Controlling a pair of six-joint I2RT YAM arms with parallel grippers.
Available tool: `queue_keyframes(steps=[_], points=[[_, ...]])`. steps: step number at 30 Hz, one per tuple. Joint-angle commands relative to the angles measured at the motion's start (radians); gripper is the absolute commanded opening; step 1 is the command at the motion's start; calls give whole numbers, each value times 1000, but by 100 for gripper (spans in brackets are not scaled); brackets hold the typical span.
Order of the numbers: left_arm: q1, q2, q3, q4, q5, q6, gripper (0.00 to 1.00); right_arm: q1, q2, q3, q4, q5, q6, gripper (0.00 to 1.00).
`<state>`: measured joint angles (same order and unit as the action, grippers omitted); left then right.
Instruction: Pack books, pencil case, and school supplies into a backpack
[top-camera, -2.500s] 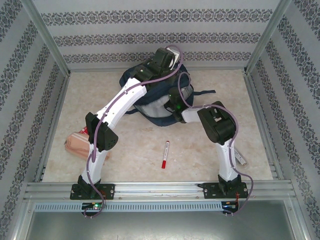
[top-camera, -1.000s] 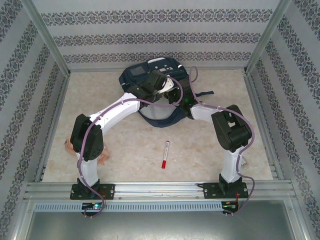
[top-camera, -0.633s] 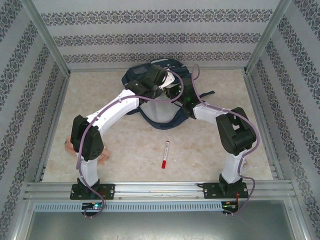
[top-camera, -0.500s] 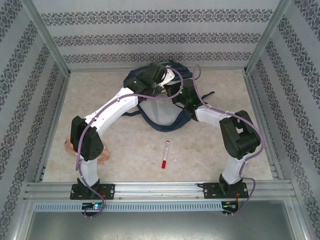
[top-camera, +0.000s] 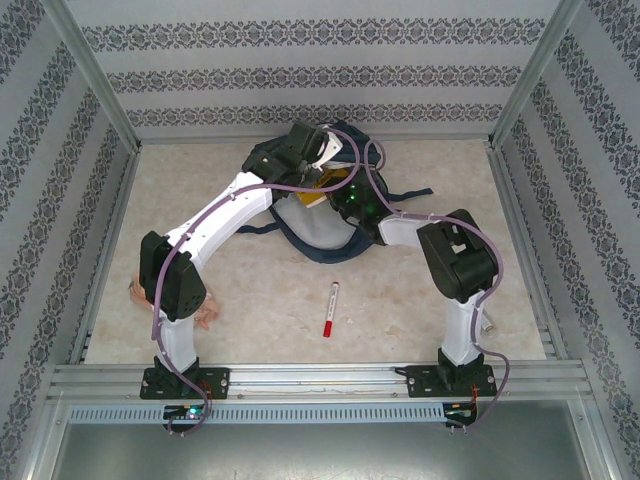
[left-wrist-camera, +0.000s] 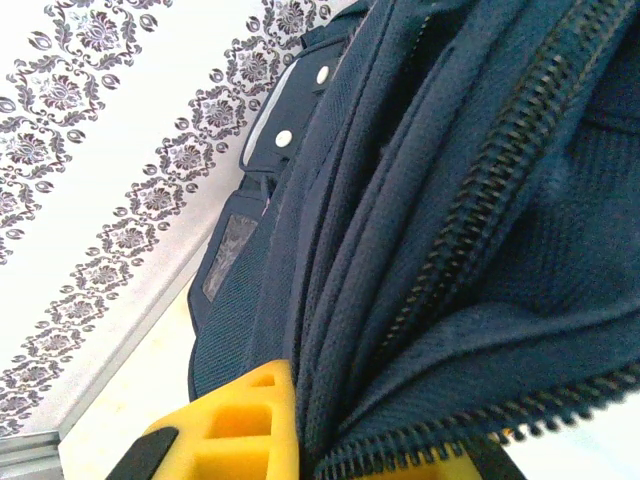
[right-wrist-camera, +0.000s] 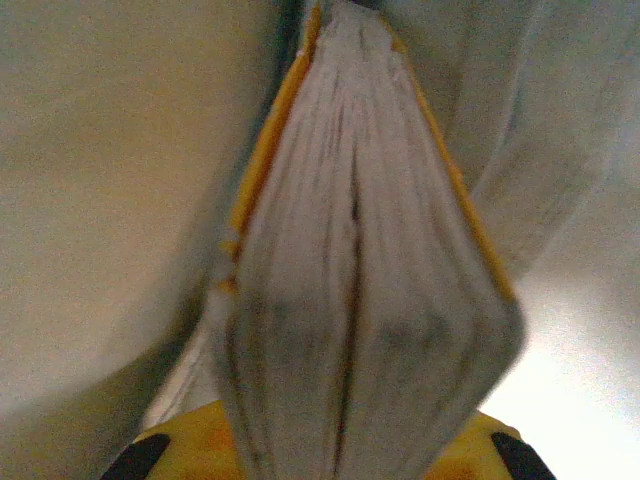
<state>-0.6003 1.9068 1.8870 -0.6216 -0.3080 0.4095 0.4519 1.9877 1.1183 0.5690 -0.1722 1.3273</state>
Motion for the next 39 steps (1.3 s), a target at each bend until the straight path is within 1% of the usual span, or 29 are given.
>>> queue_keyframes(steps=[1, 7, 11, 13, 17, 19, 21, 23, 26, 30, 33, 36, 39], points=[[9, -34, 50, 49, -8, -51, 0, 7, 11, 19, 68, 52, -42, 0], [8, -50, 33, 65, 48, -80, 0, 11, 78, 72, 71, 116, 16, 0], [7, -59, 23, 72, 69, -110, 0, 38, 91, 87, 53, 255, 73, 1], [5, -62, 18, 74, 76, -119, 0, 49, 118, 118, 45, 285, 94, 2], [3, -64, 9, 82, 101, -126, 0, 54, 221, 221, 63, 244, 165, 3], [1, -69, 10, 80, 113, -127, 0, 53, 262, 266, 62, 226, 171, 4], [2, -78, 6, 77, 142, -128, 0, 48, 291, 296, 64, 186, 173, 8], [2, -93, -6, 83, 170, -122, 0, 44, 289, 277, 74, 173, 181, 13], [3, -104, -30, 97, 165, -108, 0, 30, 261, 238, 70, 143, 182, 26], [7, -107, -60, 111, 133, -107, 0, 3, 195, 185, 49, 71, 220, 36], [12, -104, -87, 127, 92, -118, 0, -10, 113, 139, -4, 18, 211, 45], [22, -95, -102, 131, 74, -139, 0, -19, 27, 91, -71, -4, 180, 50], [27, -98, -113, 139, 67, -168, 0, -40, -13, 54, -73, -44, 158, 47]])
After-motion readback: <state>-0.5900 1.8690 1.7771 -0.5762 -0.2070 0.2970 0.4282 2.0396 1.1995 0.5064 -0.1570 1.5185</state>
